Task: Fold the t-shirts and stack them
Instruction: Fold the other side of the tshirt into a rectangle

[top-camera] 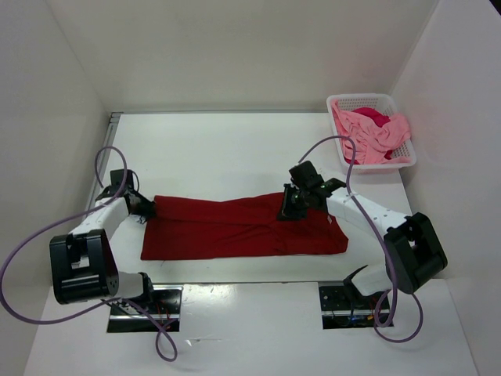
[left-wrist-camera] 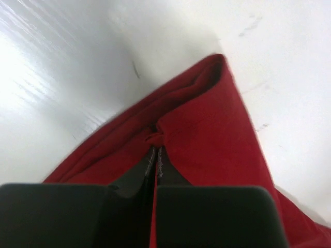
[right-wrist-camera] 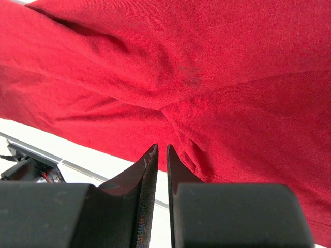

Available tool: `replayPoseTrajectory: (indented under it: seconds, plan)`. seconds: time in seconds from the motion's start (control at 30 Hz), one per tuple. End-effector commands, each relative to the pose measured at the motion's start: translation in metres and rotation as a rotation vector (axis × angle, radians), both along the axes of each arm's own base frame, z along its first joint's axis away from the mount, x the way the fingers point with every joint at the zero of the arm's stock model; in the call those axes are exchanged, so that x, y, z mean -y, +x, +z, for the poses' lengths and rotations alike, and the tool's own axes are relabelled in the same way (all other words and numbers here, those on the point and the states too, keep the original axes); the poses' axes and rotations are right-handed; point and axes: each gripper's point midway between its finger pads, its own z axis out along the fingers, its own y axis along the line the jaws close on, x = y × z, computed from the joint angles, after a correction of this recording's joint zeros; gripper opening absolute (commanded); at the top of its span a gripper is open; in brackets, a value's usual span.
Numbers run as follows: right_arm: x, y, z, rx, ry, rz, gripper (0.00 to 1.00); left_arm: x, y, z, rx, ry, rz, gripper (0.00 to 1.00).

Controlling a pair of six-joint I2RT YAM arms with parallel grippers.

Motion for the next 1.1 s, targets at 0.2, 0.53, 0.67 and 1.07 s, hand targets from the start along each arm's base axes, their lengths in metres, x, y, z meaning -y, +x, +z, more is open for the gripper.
replayPoseTrajectory:
  seconds: [0.2, 0.53, 0.67, 1.07]
  plan:
    - [-0.002, 0.011, 0.008, 0.063, 0.009, 0.002, 0.16, -0.008, -0.016, 0.043, -0.001, 0.056, 0.005, 0.00]
    - [0.026, 0.026, 0.008, 0.068, -0.041, -0.095, 0.18, 0.002, -0.044, 0.034, -0.132, -0.013, 0.089, 0.00]
    - [0.039, 0.034, 0.012, 0.076, -0.046, -0.142, 0.18, -0.003, -0.057, 0.032, -0.212, 0.004, 0.141, 0.00]
    - [0.100, 0.088, 0.026, 0.142, -0.124, -0.333, 0.24, -0.005, -0.055, 0.020, -0.221, -0.044, 0.164, 0.21]
